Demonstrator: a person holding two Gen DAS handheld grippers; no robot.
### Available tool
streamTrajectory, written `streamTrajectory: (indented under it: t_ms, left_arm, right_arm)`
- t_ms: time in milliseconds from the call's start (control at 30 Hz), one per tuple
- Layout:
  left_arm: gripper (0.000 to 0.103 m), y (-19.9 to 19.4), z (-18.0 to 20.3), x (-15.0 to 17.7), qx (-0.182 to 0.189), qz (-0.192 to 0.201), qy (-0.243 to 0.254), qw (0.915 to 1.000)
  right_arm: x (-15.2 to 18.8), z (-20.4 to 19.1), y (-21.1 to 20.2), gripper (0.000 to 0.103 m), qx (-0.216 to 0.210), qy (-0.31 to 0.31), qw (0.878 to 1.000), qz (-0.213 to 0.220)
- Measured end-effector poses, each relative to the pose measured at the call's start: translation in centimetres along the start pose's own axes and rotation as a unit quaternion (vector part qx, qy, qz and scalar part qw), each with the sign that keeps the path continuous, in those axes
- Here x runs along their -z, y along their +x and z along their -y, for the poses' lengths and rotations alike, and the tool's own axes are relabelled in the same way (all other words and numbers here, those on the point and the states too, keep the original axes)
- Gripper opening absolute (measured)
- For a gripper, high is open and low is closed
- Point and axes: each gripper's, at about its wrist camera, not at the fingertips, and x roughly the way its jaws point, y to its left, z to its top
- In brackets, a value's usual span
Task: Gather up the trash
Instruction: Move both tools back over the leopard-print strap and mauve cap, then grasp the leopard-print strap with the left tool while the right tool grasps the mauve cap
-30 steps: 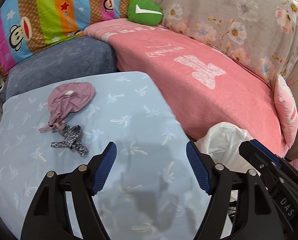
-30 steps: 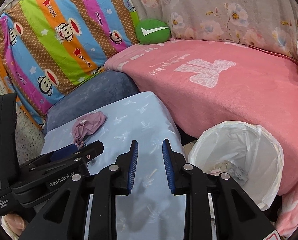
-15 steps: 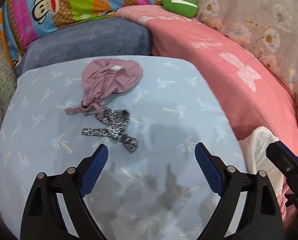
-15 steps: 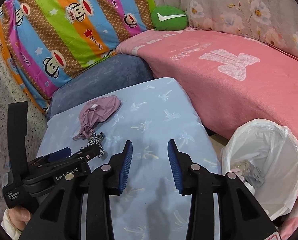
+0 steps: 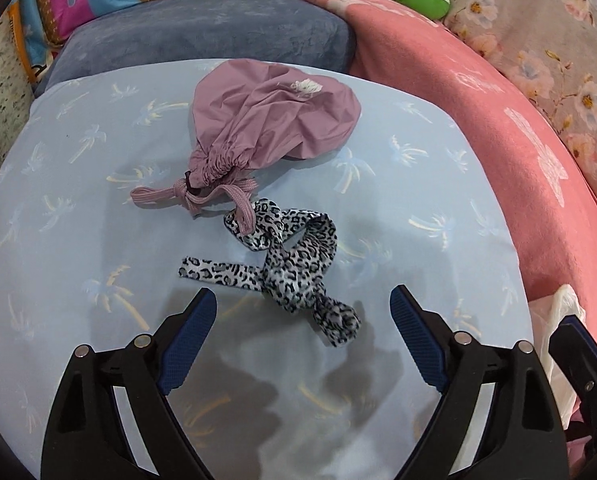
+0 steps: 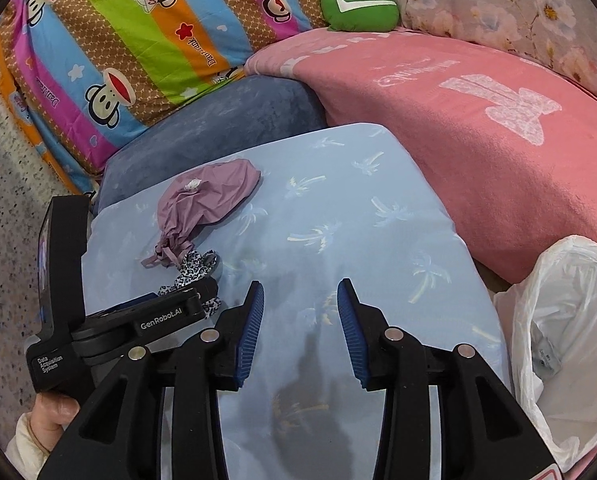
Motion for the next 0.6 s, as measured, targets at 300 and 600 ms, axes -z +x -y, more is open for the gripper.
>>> streamTrajectory:
  t_ms: [300,600]
  left_arm:
    - [0.030,1.5,-1.5,-0.4,0.026,-0.020,-0.015,0.9993]
    - [0.007,-1.3,-3.2,0.6,0.049,-0.005,-0.030,0.9983]
  right_arm:
    - [-0.6,-0.5,2.1,0.038,-0.001,-0.001,1.000,-0.011]
    - [-0.7,-3.0,3.4,0.038,-0.012,-0.017,1.000,-0.019]
